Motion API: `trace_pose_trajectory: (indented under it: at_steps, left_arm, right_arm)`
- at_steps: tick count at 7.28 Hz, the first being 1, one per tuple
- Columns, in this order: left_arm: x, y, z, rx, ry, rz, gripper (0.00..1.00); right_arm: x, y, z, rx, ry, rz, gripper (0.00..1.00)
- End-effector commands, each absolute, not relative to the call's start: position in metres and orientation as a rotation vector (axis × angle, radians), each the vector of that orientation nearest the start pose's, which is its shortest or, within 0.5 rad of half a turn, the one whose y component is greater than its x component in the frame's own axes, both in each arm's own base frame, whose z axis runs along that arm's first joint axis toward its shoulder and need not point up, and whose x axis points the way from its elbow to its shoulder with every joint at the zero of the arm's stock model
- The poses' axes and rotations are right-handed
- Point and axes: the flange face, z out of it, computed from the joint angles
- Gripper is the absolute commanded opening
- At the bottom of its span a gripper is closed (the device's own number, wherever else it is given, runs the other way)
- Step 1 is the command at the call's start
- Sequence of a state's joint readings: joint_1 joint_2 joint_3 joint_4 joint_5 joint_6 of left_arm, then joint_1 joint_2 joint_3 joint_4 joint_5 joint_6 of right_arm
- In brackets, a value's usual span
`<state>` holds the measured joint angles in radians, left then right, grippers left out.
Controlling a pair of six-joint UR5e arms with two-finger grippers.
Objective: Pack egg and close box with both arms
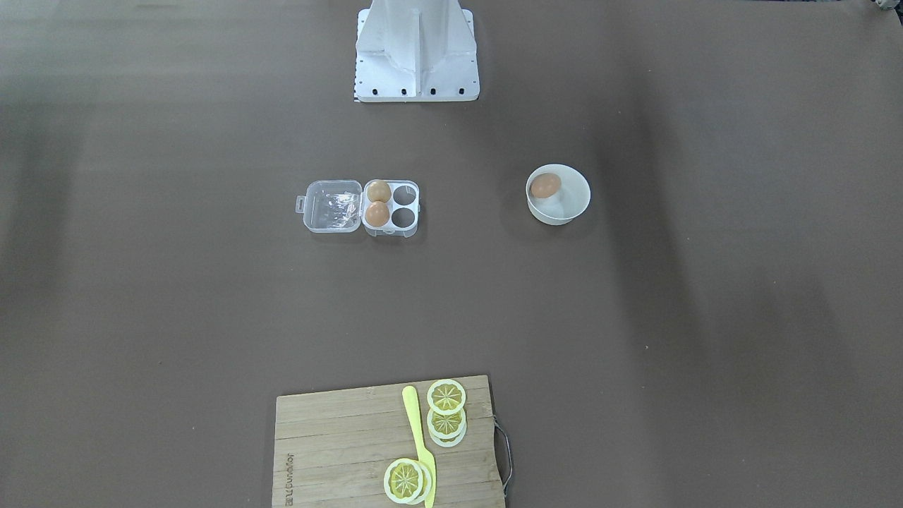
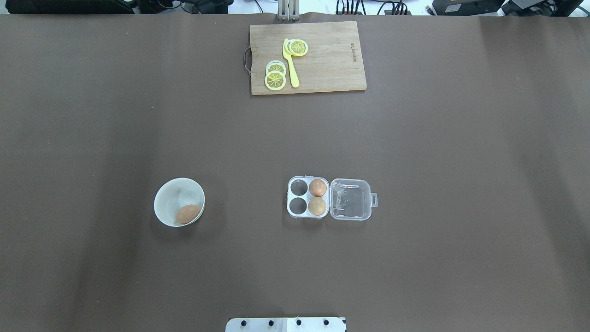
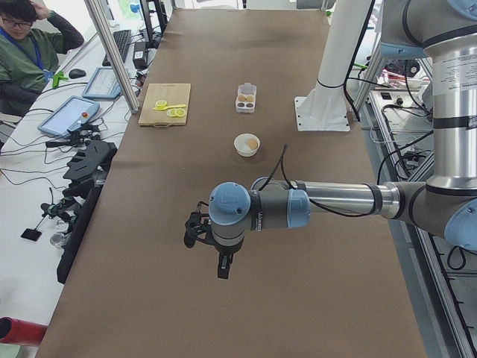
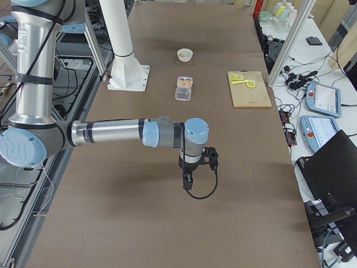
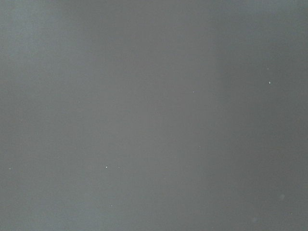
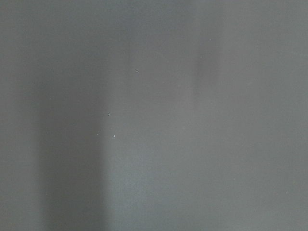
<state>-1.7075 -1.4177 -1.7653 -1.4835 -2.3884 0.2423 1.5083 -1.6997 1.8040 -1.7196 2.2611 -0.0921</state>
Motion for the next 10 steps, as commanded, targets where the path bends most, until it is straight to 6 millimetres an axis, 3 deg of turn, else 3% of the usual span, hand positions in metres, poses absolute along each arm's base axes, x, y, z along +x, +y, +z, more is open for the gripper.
trace_pose_trajectory:
  at_steps: [1,5,8,10]
  left_arm:
    - [-0.118,-0.412,0.635,0.118,0.810,0.084,0.98]
    - [-0.118,-0.415,0.611,0.168,0.802,0.106,0.98]
    - [-0.120,-0.427,0.594,0.321,0.773,0.166,0.98]
    - [-0.120,-0.432,0.617,0.360,0.765,0.182,0.98]
  right_arm:
    - [0.041,-0.435,0.624,-0.034,-0.691,-0.135,1.00]
    - [0.038,-0.439,0.600,0.022,-0.686,-0.167,1.00]
    - [0.036,-0.460,0.568,0.269,-0.680,-0.246,1.00]
    - [0.030,-0.463,0.573,0.288,-0.754,-0.261,1.00]
